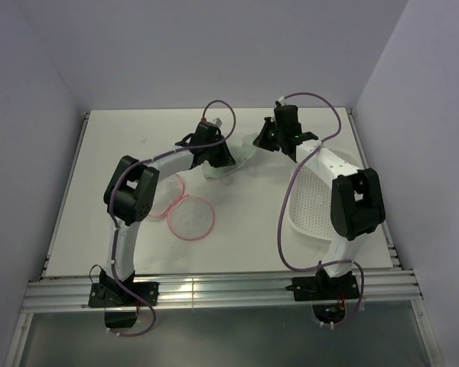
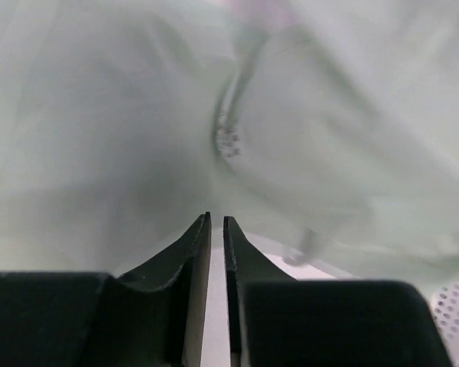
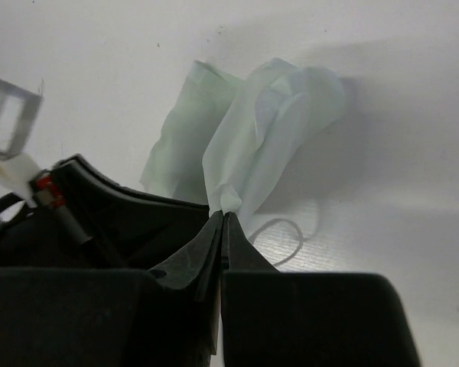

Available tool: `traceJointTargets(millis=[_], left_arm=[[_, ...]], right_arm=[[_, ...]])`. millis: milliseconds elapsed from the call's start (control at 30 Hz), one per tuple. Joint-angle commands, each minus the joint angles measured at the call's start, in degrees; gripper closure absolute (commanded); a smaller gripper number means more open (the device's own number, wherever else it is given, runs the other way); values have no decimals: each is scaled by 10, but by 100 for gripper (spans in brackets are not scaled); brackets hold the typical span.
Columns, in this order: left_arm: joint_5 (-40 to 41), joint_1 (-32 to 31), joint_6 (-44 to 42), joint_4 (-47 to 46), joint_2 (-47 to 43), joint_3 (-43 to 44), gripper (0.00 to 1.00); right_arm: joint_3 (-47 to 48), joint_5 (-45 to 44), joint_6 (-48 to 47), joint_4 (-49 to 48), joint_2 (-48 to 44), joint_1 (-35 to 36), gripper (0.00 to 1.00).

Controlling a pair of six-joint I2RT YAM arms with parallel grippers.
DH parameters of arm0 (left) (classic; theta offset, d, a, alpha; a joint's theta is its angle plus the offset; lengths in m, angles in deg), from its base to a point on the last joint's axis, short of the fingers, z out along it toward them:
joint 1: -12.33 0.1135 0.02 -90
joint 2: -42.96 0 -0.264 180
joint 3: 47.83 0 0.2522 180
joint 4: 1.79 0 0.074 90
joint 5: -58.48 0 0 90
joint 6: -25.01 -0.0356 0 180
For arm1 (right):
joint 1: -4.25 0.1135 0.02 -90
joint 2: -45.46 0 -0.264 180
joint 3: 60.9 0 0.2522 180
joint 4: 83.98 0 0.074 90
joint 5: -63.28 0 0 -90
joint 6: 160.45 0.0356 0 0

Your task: Place the bra in the laundry bag and zip it closed

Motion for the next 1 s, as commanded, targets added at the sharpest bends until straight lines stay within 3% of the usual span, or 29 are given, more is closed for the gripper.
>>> traceJointTargets(millis=[0, 133, 167, 300, 367, 433, 567, 733, 967], left_arm=[[7, -1, 9, -42, -74, -7, 77], [64, 0, 16, -2, -101, -8, 75], [120, -1, 22, 13, -105, -6, 75], [267, 10, 41, 127, -105, 24, 87], [291, 22, 45, 176, -91, 40, 89], [296, 42, 61, 184, -78, 25, 97], [292, 68, 77, 137, -79, -41, 99], [286, 74, 75, 140, -18, -14, 100], [214, 75, 82, 88, 20, 4, 100]], right_arm=[[-2, -13, -16, -21, -23, 5, 100], [7, -14, -23, -16, -9, 6, 100], [9, -14, -25, -15, -7, 7, 100], [21, -10, -29, -7, 1, 12, 100], [32, -10, -35, -1, 6, 14, 100], [46, -8, -39, 4, 12, 22, 100], [77, -16, -53, 25, 29, 40, 100], [126, -20, -61, 48, 62, 60, 100], [168, -15, -62, 67, 105, 82, 100]])
